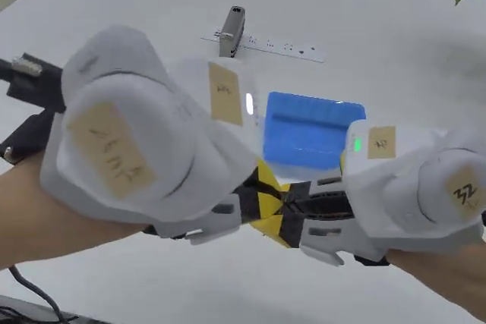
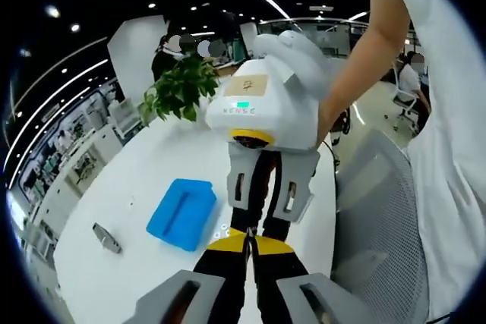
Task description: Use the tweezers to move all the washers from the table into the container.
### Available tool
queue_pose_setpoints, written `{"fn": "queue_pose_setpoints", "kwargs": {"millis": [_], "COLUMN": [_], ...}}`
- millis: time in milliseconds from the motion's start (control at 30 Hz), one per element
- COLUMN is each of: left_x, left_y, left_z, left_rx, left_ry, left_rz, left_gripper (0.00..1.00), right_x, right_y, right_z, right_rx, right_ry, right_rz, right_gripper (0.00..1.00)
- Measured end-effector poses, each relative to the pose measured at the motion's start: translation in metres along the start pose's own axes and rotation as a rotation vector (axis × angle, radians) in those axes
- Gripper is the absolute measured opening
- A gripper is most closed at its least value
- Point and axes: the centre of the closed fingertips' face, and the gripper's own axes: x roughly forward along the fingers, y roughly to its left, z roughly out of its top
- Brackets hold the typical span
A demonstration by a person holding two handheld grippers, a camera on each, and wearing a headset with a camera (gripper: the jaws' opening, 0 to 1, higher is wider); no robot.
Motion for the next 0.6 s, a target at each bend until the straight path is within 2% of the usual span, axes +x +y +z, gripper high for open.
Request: {"fn": "queue_pose_setpoints", "kwargs": {"millis": [67,100,133,167,200,233,267,333,400,433,467,567,600], "left_x": [0.000,-0.002,-0.003,-0.005,-0.009,-0.012,-0.017,-0.022,-0.026,-0.028,-0.030,-0.039,-0.040], "left_y": [0.005,0.011,0.013,0.014,0.018,0.021,0.024,0.021,0.019,0.016,0.014,0.015,0.015], "left_z": [-0.005,-0.008,-0.010,-0.013,-0.019,-0.022,-0.032,-0.055,-0.072,-0.084,-0.090,-0.101,-0.103], "left_rx": [-0.044,-0.074,-0.100,-0.139,-0.192,-0.215,-0.262,-0.337,-0.379,-0.418,-0.444,-0.499,-0.511], "left_ry": [-0.014,-0.025,-0.039,-0.042,-0.047,-0.063,-0.075,-0.042,-0.026,-0.011,-0.007,-0.032,-0.030], "left_rz": [0.054,0.114,0.143,0.161,0.207,0.251,0.307,0.366,0.407,0.421,0.432,0.493,0.494], "left_gripper": [0.00,0.03,0.13,0.17,0.17,0.18,0.23,0.35,0.48,0.52,0.55,0.63,0.66], "right_x": [0.003,0.004,0.005,0.006,0.008,0.009,0.010,0.013,0.016,0.018,0.019,0.021,0.022], "right_y": [-0.002,-0.004,-0.008,-0.011,-0.018,-0.023,-0.033,-0.048,-0.056,-0.062,-0.066,-0.081,-0.085], "right_z": [-0.001,-0.002,-0.003,-0.004,-0.005,-0.005,-0.004,-0.007,-0.007,-0.008,-0.009,-0.006,-0.006], "right_rx": [0.013,0.019,0.025,0.032,0.043,0.054,0.074,0.110,0.115,0.122,0.127,0.171,0.182], "right_ry": [0.000,-0.001,-0.002,-0.002,-0.006,-0.011,-0.027,-0.033,-0.042,-0.046,-0.050,-0.084,-0.094], "right_rz": [0.006,0.005,0.002,-0.004,-0.019,-0.035,-0.067,-0.113,-0.125,-0.138,-0.148,-0.183,-0.192], "right_gripper": [0.03,0.02,0.02,0.02,0.02,0.02,0.02,0.02,0.02,0.02,0.02,0.02,0.02]}}
